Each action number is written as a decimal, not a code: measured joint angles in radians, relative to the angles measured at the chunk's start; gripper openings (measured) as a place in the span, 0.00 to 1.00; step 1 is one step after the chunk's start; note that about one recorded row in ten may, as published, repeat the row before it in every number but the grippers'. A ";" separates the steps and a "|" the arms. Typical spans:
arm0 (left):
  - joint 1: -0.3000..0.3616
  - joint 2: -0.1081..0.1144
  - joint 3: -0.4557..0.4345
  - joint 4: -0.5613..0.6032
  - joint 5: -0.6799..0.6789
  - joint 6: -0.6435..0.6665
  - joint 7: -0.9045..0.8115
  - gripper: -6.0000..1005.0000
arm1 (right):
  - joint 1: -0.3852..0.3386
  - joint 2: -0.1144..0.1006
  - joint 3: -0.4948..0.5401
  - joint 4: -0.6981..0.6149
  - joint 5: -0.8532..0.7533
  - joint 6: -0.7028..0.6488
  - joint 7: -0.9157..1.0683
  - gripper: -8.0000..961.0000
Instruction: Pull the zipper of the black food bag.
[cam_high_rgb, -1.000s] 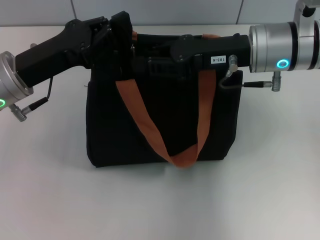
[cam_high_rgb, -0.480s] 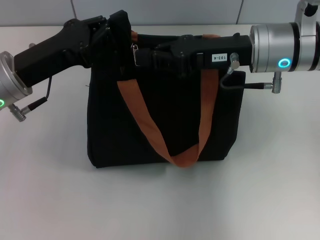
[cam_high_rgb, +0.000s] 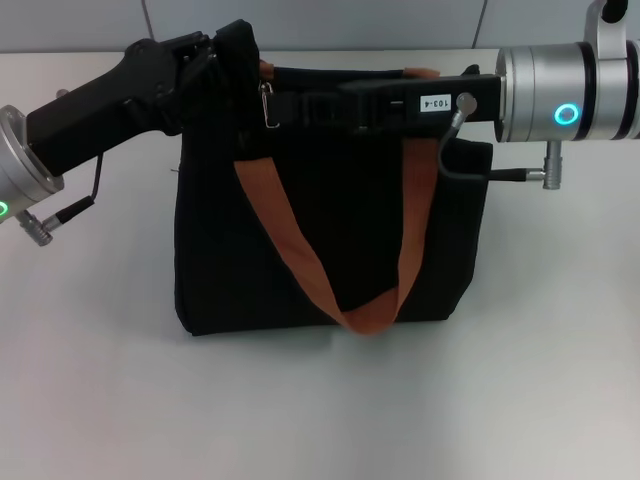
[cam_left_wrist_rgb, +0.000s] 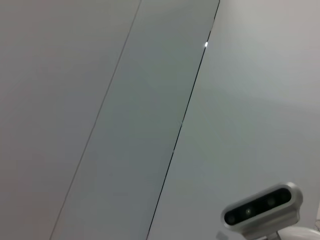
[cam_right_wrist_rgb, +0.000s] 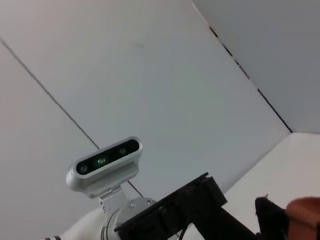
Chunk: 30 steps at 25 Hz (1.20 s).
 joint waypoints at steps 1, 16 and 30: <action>0.002 0.000 0.000 -0.001 -0.003 0.000 0.000 0.03 | -0.002 0.000 0.000 0.000 0.000 0.001 0.009 0.01; 0.008 0.000 -0.001 -0.012 -0.008 0.000 0.009 0.03 | -0.034 0.001 0.012 0.022 0.022 0.007 0.152 0.01; -0.002 -0.001 0.000 -0.019 -0.008 0.002 0.019 0.03 | -0.057 0.002 0.008 0.112 0.142 0.003 0.173 0.01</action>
